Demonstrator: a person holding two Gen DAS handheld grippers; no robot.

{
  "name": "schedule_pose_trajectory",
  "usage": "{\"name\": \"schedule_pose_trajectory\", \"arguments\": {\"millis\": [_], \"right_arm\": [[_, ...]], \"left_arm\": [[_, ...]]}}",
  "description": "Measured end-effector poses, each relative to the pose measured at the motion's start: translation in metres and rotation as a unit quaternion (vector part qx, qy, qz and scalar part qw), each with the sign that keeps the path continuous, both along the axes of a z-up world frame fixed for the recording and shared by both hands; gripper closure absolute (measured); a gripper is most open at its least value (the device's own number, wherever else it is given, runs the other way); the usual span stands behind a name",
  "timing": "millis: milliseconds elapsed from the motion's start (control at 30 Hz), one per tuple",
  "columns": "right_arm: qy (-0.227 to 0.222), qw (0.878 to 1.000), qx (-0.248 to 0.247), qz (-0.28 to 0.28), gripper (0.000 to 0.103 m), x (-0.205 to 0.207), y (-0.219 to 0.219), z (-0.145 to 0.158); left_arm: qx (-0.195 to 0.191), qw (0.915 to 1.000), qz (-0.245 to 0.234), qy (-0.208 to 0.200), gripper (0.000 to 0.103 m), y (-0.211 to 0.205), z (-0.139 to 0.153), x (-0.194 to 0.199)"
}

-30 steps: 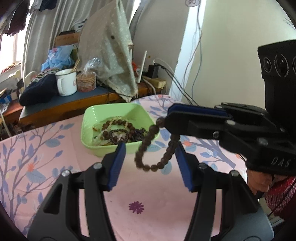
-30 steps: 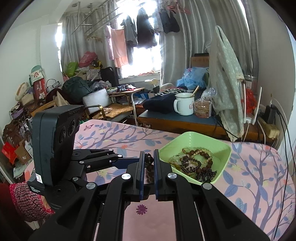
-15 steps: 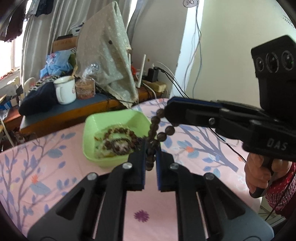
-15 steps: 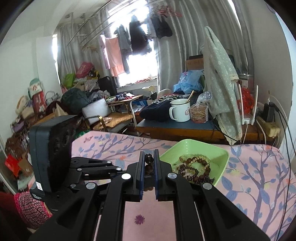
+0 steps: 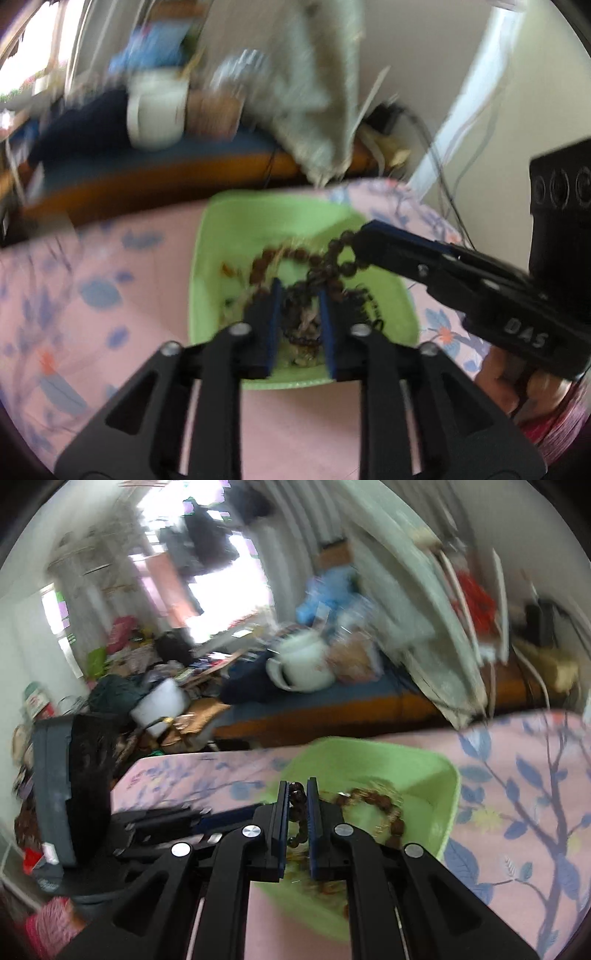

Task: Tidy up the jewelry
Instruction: 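Open the right gripper to drop the dark brown strand into the tray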

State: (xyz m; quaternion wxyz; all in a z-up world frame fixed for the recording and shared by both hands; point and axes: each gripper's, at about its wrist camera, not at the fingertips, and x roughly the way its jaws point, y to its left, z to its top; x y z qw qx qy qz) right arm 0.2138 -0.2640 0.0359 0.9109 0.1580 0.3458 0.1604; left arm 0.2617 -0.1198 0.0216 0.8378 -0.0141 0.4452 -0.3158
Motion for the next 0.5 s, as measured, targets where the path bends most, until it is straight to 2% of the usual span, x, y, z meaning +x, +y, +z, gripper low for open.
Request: {"name": "schedule_pose_trajectory", "arguments": {"millis": [33,100,233,300,433,500], "right_arm": [[0.013,1.000,0.003,-0.010,0.103,0.007,-0.003,-0.009],[0.023,0.999,0.011,-0.019,0.103,0.013,-0.008,-0.020],[0.009,0.998,0.046,-0.032,0.103,-0.005,-0.016,-0.018],[0.000,0.998,0.055,-0.036,0.103,-0.020,-0.017,-0.014],[-0.021,0.997,0.052,-0.046,0.103,-0.063,-0.008,-0.011],[-0.024,0.997,0.049,-0.053,0.103,-0.085,-0.002,-0.014]], "left_arm": [[-0.008,0.9997,0.010,0.021,0.078,0.001,-0.007,0.007],[-0.019,0.9991,0.024,0.029,0.078,0.005,-0.009,0.010],[-0.029,0.9986,0.043,0.011,0.078,0.021,0.004,-0.002],[-0.019,0.9984,0.053,-0.005,0.078,0.026,0.009,-0.015],[0.034,0.9958,0.069,-0.050,0.078,0.030,0.014,-0.054],[0.049,0.9942,0.075,-0.060,0.078,0.033,0.012,-0.069]]}}
